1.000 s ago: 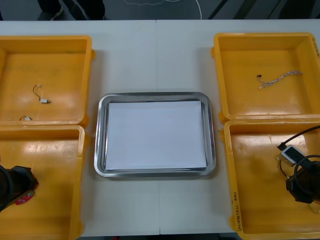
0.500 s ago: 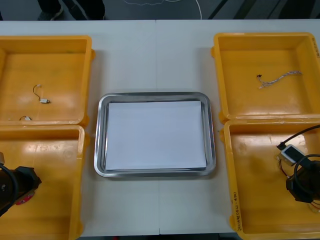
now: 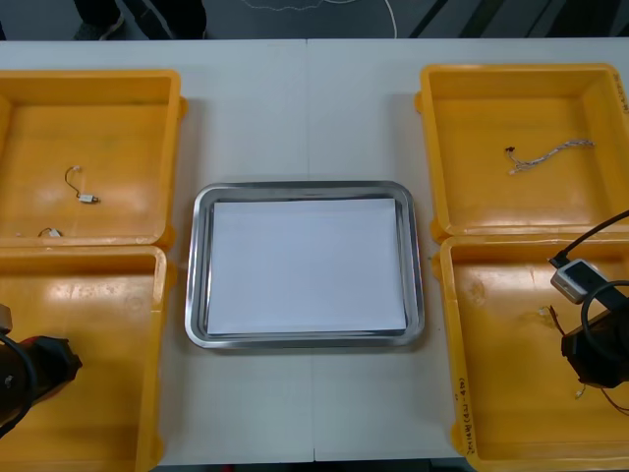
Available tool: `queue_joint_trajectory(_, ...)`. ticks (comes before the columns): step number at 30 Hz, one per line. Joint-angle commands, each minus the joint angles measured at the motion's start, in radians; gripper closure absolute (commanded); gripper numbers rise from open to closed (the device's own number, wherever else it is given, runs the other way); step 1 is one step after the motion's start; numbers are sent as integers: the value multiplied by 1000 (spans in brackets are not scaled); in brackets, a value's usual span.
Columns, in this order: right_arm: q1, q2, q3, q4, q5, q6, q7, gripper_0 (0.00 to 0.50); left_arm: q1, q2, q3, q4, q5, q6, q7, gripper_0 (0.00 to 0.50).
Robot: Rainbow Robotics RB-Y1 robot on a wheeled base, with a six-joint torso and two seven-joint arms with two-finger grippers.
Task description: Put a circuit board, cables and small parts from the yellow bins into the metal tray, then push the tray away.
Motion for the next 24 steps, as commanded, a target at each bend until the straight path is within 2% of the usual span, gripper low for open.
queue_joint_trajectory(1, -72, 9, -32, -57, -59, 54, -149, 500, 41, -8, -24, -8, -16, -16, -97, 0)
queue_joint_trajectory(6, -134, 9, -21, -66, -113, 116, -273, 500, 46, -8, -33, -8, -22, -19, -106, 0)
queue_joint_trajectory(16, -267, 9, 57, -123, -136, 252, -549, 500, 46, -8, -47, 18, -33, -55, -120, 0)
queue_joint_trajectory(22, -334, 48, 111, -131, -131, 277, -678, 500, 43, -8, -47, 21, -36, -56, -123, 5)
queue_joint_trajectory(24, -350, 66, 114, -129, -127, 287, -687, 500, 43, -8, -47, 21, -36, -56, -123, 33)
